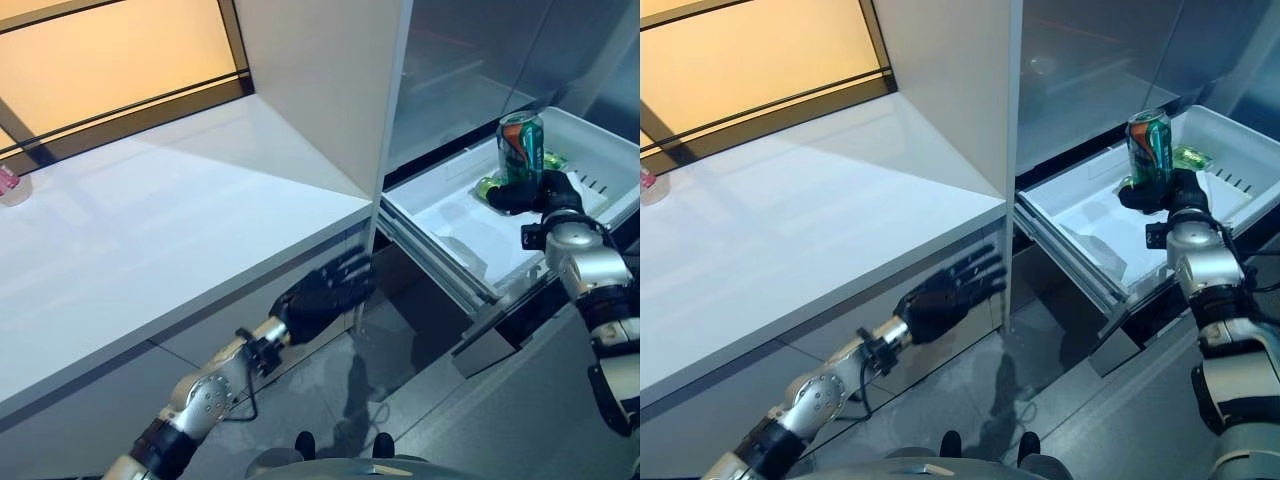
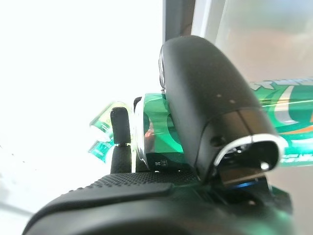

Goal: Put drinks into fridge and close the fridge

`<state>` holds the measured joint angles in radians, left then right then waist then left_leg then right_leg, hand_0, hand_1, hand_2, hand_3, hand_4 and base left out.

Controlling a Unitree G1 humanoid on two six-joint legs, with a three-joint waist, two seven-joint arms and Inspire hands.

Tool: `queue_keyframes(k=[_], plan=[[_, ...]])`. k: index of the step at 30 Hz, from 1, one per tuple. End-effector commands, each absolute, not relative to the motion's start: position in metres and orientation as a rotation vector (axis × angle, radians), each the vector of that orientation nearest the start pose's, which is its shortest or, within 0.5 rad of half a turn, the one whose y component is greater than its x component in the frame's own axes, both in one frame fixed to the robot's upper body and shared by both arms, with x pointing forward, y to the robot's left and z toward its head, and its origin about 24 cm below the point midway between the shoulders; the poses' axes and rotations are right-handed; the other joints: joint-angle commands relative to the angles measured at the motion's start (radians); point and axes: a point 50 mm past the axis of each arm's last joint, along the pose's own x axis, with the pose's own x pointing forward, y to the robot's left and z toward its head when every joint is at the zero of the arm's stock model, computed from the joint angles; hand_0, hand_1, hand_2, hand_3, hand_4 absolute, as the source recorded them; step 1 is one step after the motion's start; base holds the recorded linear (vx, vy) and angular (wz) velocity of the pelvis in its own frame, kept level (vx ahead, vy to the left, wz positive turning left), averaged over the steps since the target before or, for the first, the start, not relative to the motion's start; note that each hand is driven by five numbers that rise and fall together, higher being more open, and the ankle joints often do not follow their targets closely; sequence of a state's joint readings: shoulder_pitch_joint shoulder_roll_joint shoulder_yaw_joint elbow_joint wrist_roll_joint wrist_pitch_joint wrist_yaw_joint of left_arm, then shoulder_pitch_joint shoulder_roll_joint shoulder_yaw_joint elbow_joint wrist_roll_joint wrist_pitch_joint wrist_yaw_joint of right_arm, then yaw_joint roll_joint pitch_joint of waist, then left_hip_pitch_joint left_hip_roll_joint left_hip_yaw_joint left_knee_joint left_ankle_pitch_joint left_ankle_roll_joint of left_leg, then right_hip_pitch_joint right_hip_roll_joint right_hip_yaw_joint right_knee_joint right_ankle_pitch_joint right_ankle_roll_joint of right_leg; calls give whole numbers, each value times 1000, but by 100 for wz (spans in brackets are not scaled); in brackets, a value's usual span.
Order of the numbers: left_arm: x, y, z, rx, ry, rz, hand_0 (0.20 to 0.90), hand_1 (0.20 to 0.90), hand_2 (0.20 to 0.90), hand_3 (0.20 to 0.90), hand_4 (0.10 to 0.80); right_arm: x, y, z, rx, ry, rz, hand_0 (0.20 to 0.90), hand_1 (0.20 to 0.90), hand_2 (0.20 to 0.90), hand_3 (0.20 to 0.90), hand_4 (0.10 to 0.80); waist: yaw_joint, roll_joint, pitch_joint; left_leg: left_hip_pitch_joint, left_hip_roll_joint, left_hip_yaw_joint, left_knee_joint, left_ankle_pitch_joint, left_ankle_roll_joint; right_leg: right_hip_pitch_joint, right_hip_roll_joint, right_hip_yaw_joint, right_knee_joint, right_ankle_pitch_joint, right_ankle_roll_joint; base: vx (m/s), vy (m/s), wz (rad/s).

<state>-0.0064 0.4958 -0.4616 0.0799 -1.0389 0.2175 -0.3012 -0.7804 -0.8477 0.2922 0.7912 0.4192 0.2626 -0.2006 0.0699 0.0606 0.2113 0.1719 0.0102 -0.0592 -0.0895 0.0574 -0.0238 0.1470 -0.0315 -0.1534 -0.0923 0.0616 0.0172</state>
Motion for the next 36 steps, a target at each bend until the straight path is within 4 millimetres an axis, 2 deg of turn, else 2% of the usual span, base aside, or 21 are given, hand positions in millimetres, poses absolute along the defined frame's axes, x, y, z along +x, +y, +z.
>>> queue_keyframes(k=[1, 4, 6, 8, 12, 14, 20, 24, 29, 36], plan=[[204, 131, -13, -428, 471, -727, 900, 900, 900, 900, 800, 362, -333, 285, -570, -198, -484, 300, 300, 300, 200, 100, 30, -82, -95, -15, -55, 44, 2, -59, 50, 17, -22, 5, 8, -9, 45, 61, -29, 13], [194, 152, -45, -300, 556, -646, 900, 900, 900, 900, 800, 363, -344, 274, -604, -102, -496, 300, 300, 300, 200, 100, 35, -78, -88, -17, -53, 42, 2, -55, 51, 15, -21, 8, 12, -10, 44, 60, -43, 11], [191, 162, -56, -233, 582, -591, 900, 900, 900, 900, 800, 362, -350, 265, -615, -38, -500, 300, 300, 300, 200, 100, 36, -78, -84, -17, -52, 41, 2, -53, 51, 15, -20, 10, 14, -10, 43, 58, -59, 7], [184, 181, -77, -133, 634, -492, 900, 900, 900, 900, 800, 359, -364, 244, -654, 91, -507, 300, 300, 300, 200, 100, 40, -80, -73, -22, -49, 36, 2, -49, 53, 6, -19, 14, 27, -15, 42, 57, -92, 8], [183, 198, -91, -76, 693, -356, 900, 900, 900, 900, 800, 351, -379, 218, -738, 290, -504, 300, 300, 300, 200, 100, 42, -84, -50, -39, -45, 30, 7, -42, 55, -17, -17, 24, 48, -18, 38, 11, -90, 6], [184, 203, -94, -44, 703, -321, 900, 900, 900, 900, 800, 348, -384, 212, -780, 350, -503, 300, 300, 300, 200, 100, 43, -84, -37, -53, -43, 28, 11, -39, 55, -31, -17, 28, 56, -19, 35, -33, -86, 1], [194, 221, -97, 20, 706, -229, 900, 900, 900, 900, 800, 344, -392, 223, -834, 405, -542, 300, 300, 300, 200, 100, 46, -80, 30, -121, -41, 20, 25, -26, 54, -98, -13, 39, 80, -22, 25, -134, -90, 3], [190, 232, -102, 84, 746, -195, 900, 900, 900, 900, 800, 342, -396, 225, -820, 416, -554, 300, 300, 300, 200, 100, 42, -78, 57, -160, -38, 20, 40, -23, 52, -133, -10, 44, 93, -25, 20, -86, -102, 8], [185, 245, -107, 151, 800, -180, 900, 900, 900, 900, 800, 345, -391, 232, -837, 395, -539, 300, 300, 300, 200, 100, 26, -64, 91, -206, -40, 25, 73, -26, 51, -177, -8, 58, 118, -31, 9, -80, -58, -6], [197, 240, -103, 148, 765, -179, 900, 900, 900, 900, 800, 348, -387, 234, -924, 401, -515, 300, 300, 300, 200, 100, 2, -47, 132, -258, -42, 39, 120, -32, 45, -220, -8, 67, 144, -38, -3, -73, -37, -9]])
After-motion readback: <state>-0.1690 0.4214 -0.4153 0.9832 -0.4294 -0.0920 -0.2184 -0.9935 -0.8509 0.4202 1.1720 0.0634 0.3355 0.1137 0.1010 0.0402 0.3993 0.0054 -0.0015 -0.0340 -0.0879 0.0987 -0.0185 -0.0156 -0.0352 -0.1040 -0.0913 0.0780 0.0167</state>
